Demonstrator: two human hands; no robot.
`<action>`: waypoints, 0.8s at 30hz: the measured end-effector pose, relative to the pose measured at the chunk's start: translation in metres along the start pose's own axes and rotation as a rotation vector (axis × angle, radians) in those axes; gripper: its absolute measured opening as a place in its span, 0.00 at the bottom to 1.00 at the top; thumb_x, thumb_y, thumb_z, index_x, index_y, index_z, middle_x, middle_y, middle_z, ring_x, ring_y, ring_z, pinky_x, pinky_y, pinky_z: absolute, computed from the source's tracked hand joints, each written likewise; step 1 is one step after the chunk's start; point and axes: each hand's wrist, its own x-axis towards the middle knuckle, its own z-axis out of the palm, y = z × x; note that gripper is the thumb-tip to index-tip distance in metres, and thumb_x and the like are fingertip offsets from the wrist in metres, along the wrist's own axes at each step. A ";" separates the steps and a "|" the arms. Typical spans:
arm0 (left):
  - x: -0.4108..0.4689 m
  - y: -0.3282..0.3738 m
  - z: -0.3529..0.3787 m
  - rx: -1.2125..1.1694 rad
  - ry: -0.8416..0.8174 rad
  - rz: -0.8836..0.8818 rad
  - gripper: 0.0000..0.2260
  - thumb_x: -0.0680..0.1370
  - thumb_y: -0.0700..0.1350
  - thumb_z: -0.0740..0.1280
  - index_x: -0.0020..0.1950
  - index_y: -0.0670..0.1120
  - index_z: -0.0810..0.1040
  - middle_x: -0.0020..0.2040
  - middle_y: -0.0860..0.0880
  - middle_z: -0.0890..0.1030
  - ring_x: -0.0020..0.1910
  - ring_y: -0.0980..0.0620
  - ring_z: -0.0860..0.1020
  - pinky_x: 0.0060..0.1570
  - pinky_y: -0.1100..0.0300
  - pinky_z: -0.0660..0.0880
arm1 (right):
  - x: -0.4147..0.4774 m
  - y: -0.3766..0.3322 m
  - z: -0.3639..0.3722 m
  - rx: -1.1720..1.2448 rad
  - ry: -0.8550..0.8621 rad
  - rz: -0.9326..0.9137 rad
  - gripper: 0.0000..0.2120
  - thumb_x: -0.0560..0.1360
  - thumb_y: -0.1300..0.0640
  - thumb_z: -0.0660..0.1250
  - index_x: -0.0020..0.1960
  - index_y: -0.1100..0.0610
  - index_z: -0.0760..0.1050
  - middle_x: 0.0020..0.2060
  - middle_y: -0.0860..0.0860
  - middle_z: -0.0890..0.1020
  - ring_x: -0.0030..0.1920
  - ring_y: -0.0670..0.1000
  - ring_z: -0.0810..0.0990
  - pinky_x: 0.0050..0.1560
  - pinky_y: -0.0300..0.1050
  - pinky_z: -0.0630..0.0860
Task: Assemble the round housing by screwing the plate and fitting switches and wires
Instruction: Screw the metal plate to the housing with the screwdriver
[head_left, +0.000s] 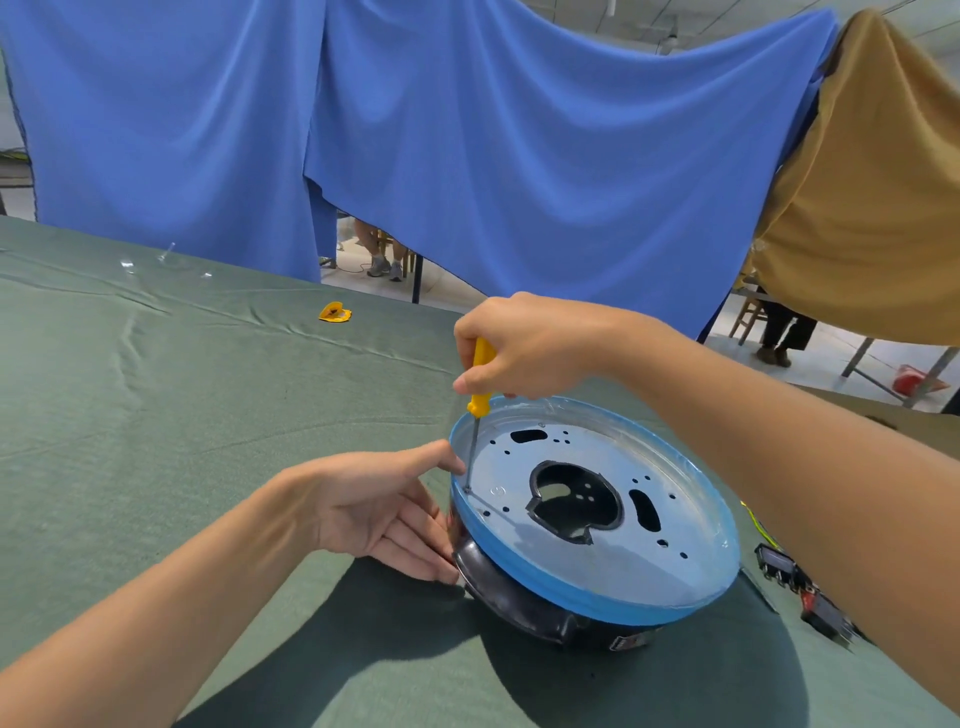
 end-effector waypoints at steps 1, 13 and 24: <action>-0.001 -0.001 0.002 0.022 -0.031 -0.009 0.33 0.64 0.57 0.74 0.55 0.32 0.74 0.49 0.33 0.83 0.49 0.36 0.84 0.41 0.53 0.82 | -0.002 0.000 0.000 0.009 -0.014 -0.013 0.08 0.77 0.47 0.66 0.43 0.50 0.74 0.33 0.48 0.82 0.27 0.43 0.78 0.26 0.36 0.69; -0.019 -0.008 0.015 0.159 -0.074 0.005 0.32 0.64 0.57 0.81 0.53 0.34 0.79 0.39 0.38 0.84 0.36 0.46 0.85 0.28 0.63 0.77 | -0.036 0.011 0.011 0.125 -0.033 -0.066 0.08 0.76 0.47 0.67 0.44 0.51 0.74 0.33 0.47 0.81 0.28 0.43 0.79 0.26 0.33 0.72; -0.030 -0.009 0.025 0.203 0.091 0.136 0.32 0.66 0.55 0.80 0.59 0.37 0.74 0.47 0.34 0.84 0.44 0.38 0.85 0.38 0.55 0.81 | -0.047 0.007 0.008 0.054 -0.059 -0.129 0.05 0.75 0.48 0.68 0.44 0.46 0.73 0.38 0.43 0.78 0.36 0.45 0.79 0.32 0.40 0.70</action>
